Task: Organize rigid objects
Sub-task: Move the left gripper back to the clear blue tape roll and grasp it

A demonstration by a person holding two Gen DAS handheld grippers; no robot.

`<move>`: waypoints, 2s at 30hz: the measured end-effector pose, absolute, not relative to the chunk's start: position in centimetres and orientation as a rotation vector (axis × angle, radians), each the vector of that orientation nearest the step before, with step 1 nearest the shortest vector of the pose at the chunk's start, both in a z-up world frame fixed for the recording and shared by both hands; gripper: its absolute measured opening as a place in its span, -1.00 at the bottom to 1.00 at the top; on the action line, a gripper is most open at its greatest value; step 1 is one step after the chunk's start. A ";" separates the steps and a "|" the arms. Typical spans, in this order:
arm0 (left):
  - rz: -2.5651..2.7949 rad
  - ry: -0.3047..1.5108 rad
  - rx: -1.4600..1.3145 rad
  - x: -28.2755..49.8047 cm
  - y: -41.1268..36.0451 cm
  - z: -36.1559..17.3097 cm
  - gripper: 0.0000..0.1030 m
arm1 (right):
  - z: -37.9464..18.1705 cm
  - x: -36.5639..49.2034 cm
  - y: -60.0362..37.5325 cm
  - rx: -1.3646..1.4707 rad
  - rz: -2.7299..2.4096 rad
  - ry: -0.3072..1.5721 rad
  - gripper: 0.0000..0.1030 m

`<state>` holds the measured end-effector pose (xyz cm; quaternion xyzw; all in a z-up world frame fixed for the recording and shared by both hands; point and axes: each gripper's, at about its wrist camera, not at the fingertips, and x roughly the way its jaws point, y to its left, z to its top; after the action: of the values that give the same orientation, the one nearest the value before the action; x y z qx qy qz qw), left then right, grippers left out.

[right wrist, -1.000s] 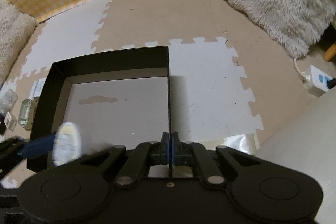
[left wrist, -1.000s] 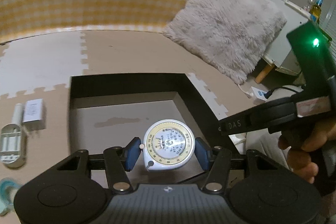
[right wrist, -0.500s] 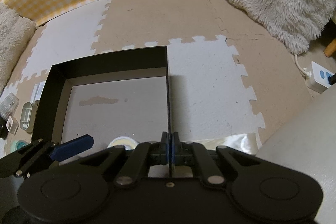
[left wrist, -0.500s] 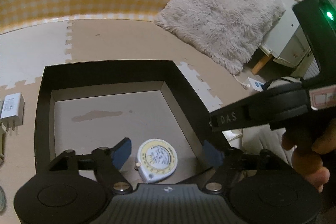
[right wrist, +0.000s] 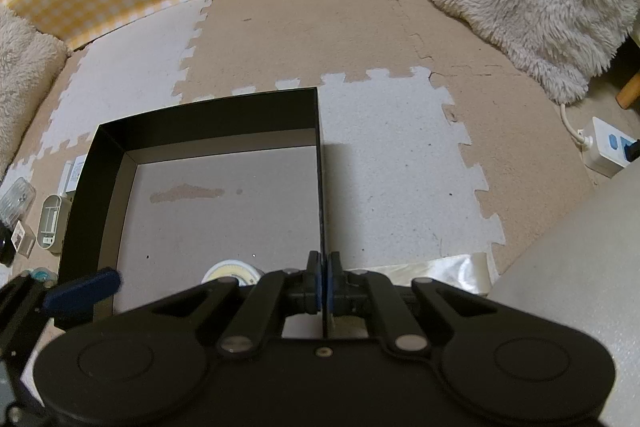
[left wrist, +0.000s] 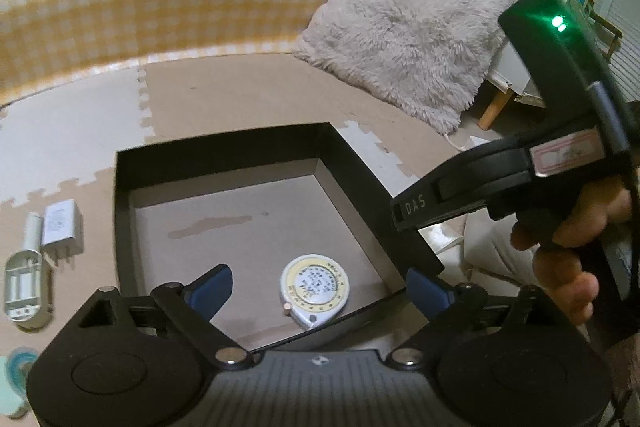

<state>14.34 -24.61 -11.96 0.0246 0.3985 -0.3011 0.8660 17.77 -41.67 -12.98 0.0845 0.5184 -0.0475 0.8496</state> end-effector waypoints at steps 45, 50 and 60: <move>-0.260 0.721 0.136 12.2 -5.2 -9.7 1.00 | -13.0 18.5 -41.4 0.145 -0.078 1.145 -0.95; -0.305 0.740 0.196 13.0 -4.8 -11.9 0.81 | -13.1 18.3 -41.5 0.145 -0.064 1.132 -0.94; -0.452 0.782 0.379 13.3 -7.7 -15.6 0.38 | -13.0 18.0 -41.4 0.157 -0.079 1.114 -0.94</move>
<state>13.27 -7.68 -15.58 0.1819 0.3754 -0.2172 0.8825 17.99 -41.39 -13.05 0.0744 0.5278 -0.0376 0.8452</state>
